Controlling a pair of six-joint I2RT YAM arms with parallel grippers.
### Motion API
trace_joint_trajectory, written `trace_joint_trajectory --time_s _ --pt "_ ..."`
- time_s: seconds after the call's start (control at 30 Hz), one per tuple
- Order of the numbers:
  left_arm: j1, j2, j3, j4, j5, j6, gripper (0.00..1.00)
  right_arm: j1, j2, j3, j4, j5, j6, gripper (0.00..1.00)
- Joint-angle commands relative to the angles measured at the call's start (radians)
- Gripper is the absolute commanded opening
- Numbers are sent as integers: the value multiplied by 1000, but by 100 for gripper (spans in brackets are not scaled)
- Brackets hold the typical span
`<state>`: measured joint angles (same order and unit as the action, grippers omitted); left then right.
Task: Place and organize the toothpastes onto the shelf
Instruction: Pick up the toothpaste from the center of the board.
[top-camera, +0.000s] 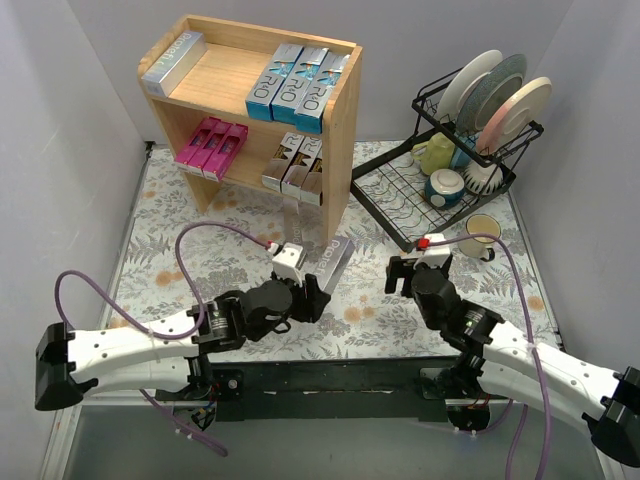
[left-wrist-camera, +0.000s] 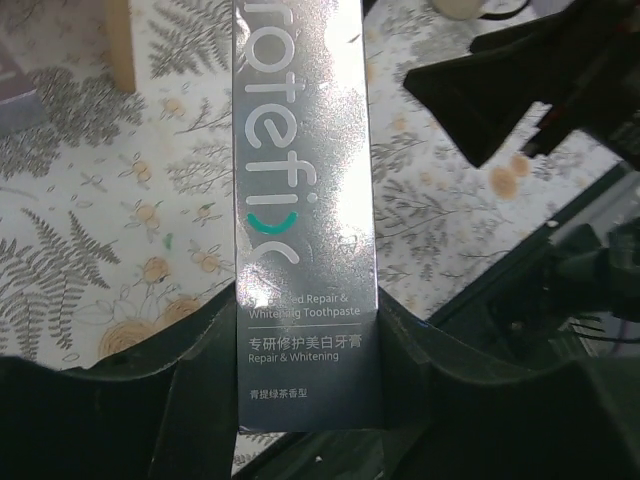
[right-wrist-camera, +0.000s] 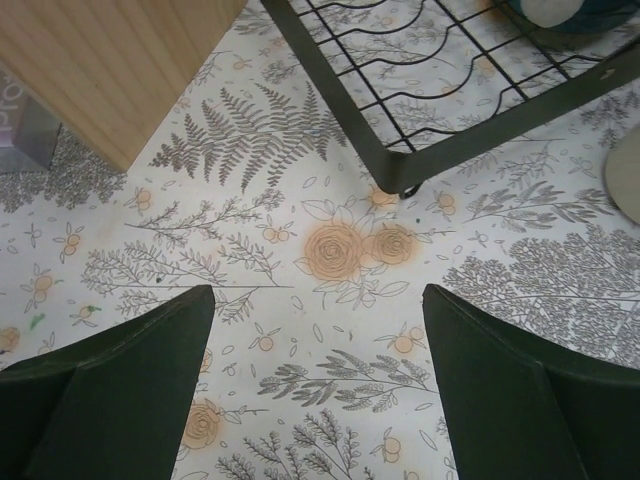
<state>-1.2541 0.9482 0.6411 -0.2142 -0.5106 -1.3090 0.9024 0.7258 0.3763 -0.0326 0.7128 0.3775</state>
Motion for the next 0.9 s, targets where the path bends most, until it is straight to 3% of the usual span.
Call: trace_joint_trajectory --time_s 0.0,0.13,0.27,0.5,0.67,0.87 --pt "-5 -69 133 -57 161 165 19 -8 -90 12 -53 134 72 93" --pt "-4 -20 320 -189 188 234 18 -8 -175 -10 -78 165 78 93" --pt "-4 64 620 -352 153 296 16 -8 -226 -8 -134 188 93 92" --pt "-2 210 1059 -592 -20 448 14 -8 -218 6 -96 172 44 92" --pt "12 233 1218 -547 -147 595 14 -7 -203 21 -102 166 54 92" --pt "35 290 1336 -433 -204 813 14 -8 -264 -43 -52 137 74 91"
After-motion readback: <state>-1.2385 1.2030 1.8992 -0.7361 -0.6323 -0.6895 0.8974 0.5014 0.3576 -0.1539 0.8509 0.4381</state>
